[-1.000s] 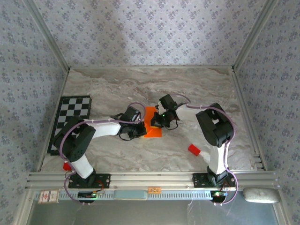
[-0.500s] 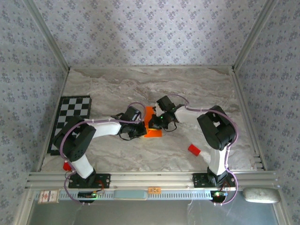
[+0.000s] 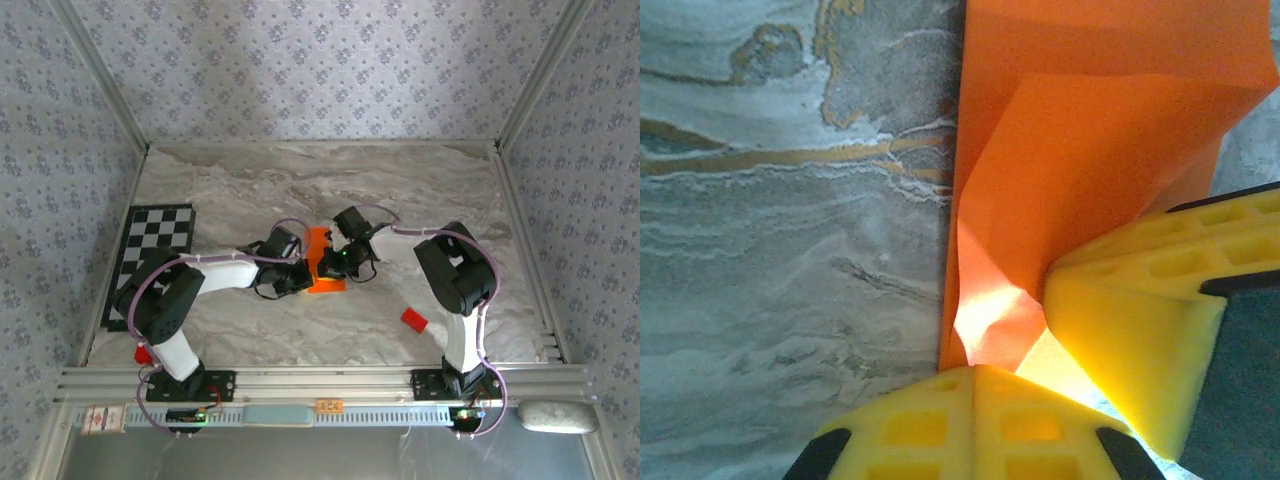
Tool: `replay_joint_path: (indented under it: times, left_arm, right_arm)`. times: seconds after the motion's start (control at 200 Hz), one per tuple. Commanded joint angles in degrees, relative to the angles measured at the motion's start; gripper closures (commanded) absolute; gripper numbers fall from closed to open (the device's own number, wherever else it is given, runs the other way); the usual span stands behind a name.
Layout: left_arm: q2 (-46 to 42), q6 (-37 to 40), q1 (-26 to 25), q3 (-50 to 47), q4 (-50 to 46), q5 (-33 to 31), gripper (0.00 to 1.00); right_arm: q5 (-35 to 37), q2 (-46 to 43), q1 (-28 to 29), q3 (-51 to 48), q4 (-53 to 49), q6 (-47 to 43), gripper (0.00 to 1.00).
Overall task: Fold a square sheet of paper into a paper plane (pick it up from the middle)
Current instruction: Fold the triangle a second time at the center of the table.
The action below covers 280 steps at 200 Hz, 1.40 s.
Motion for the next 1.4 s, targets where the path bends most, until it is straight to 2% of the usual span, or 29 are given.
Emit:
replay_joint_path:
  times: [0.0, 0.88, 1.159, 1.394]
  left_arm:
    - [2.2, 0.0, -0.6, -1.0, -6.8, -2.4, 1.00]
    - [4.0, -0.3, -0.6, -0.9, -10.2, -3.0, 1.00]
    - [3.9, 0.9, -0.6, 2.6, -10.6, -2.3, 1.00]
    - [3.9, 1.3, -0.6, 3.5, -10.4, -1.6, 1.00]
  right_arm:
    - [3.5, 1.1, -1.5, -0.9, -2.8, 0.5, 1.00]
    - [7.2, 1.9, -16.5, 1.2, -1.5, -2.1, 1.00]
    - [6.3, -8.5, -13.8, -2.3, 0.5, -2.6, 1.00]
    - [2.2, -4.6, -7.5, -1.0, 1.3, -2.0, 1.00]
